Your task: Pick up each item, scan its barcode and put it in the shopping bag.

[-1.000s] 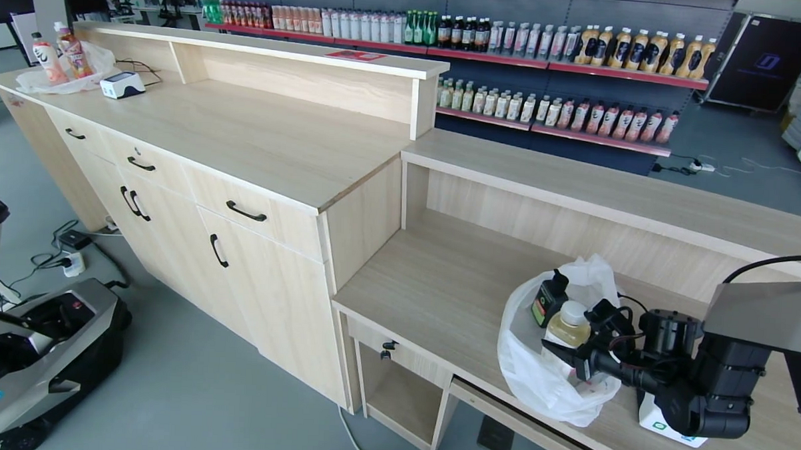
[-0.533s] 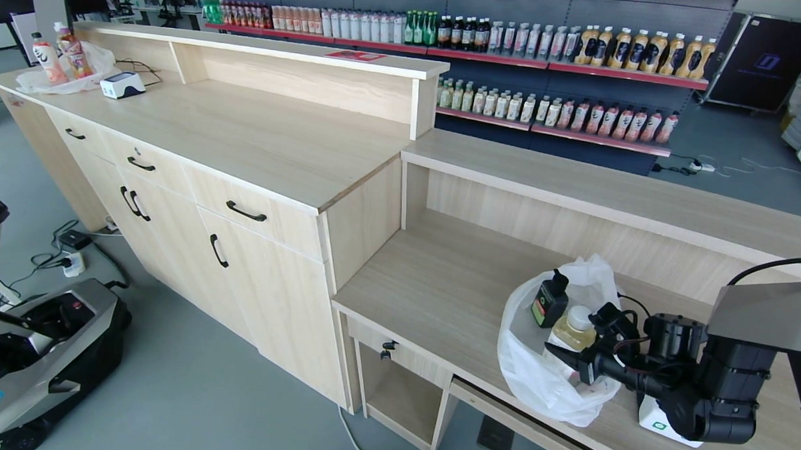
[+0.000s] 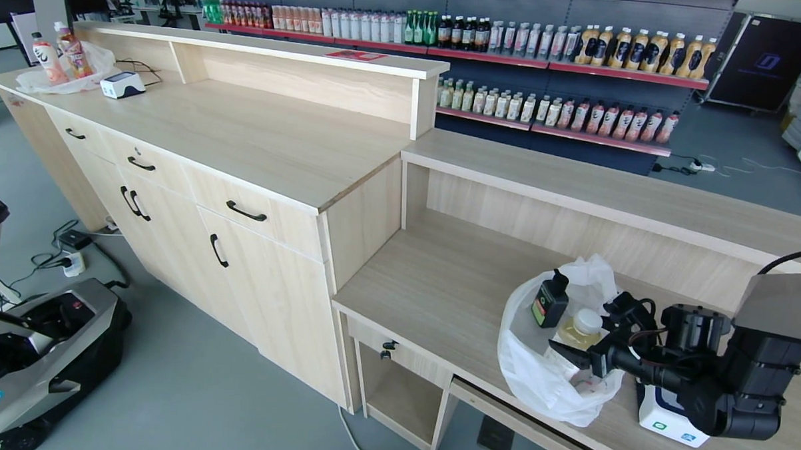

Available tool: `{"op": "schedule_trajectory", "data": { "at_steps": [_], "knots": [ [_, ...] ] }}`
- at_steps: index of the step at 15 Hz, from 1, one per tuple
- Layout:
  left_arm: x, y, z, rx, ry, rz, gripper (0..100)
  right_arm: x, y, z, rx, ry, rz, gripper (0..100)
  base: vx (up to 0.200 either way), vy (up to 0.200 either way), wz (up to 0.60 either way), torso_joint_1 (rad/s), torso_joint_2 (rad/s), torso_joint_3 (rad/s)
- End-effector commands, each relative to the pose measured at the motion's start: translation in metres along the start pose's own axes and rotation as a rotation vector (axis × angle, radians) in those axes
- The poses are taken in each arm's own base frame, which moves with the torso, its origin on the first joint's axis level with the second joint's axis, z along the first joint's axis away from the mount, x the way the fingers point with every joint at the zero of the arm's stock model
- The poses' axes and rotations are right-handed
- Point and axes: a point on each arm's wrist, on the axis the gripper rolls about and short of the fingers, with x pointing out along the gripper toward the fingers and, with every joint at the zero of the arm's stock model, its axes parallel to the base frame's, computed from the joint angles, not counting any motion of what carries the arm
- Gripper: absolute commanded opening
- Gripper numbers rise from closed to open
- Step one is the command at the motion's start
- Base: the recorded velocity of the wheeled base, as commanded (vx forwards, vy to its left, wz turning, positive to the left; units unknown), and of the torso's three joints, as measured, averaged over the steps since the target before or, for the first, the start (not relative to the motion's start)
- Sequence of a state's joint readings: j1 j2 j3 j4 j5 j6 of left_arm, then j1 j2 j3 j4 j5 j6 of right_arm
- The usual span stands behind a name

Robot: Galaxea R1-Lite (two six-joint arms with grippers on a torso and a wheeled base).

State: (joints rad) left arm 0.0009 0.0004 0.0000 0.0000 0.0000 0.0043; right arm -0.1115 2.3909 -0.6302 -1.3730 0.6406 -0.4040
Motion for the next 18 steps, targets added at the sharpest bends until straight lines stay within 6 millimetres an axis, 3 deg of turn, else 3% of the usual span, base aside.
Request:
{"op": "schedule_trajectory", "data": {
  "at_steps": [1, 3, 5, 6, 7, 9, 13, 18],
  "knots": [
    [0.000, 0.000, 0.000, 0.000, 0.000, 0.001, 100, -0.042, 0.010, 0.054, -0.010, -0.034, -0.017, 100, 0.000, 0.000, 0.00, 0.000, 0.00, 0.000],
    [0.000, 0.000, 0.000, 0.000, 0.000, 0.001, 100, -0.088, 0.023, 0.089, -0.037, -0.058, -0.059, 100, 0.000, 0.000, 0.00, 0.000, 0.00, 0.000],
    [0.000, 0.000, 0.000, 0.000, 0.000, 0.001, 100, -0.133, 0.023, 0.107, -0.107, -0.065, -0.174, 100, 0.000, 0.000, 0.00, 0.000, 0.00, 0.000],
    [0.000, 0.000, 0.000, 0.000, 0.000, 0.001, 100, -0.144, 0.020, 0.109, -0.137, -0.043, -0.214, 100, 0.000, 0.000, 0.00, 0.000, 0.00, 0.000],
    [0.000, 0.000, 0.000, 0.000, 0.000, 0.001, 100, -0.176, 0.008, 0.108, -0.218, 0.030, -0.330, 100, 0.000, 0.000, 0.00, 0.000, 0.00, 0.000],
    [0.000, 0.000, 0.000, 0.000, 0.000, 0.001, 100, -0.211, 0.008, 0.107, -0.241, 0.120, -0.429, 100, 0.000, 0.000, -0.30, -0.001, 0.00, 0.001],
    [0.000, 0.000, 0.000, 0.000, 0.000, 0.001, 100, -0.238, 0.025, 0.125, -0.207, 0.140, -0.545, 100, 0.000, 0.000, -0.60, 0.000, 0.00, 0.006],
    [0.000, 0.000, 0.000, 0.000, 0.000, 0.001, 100, -0.243, 0.064, 0.136, 0.069, 0.151, -0.729, 100, 0.000, 0.000, -0.60, -0.003, 0.00, 0.001]
  ]
}}
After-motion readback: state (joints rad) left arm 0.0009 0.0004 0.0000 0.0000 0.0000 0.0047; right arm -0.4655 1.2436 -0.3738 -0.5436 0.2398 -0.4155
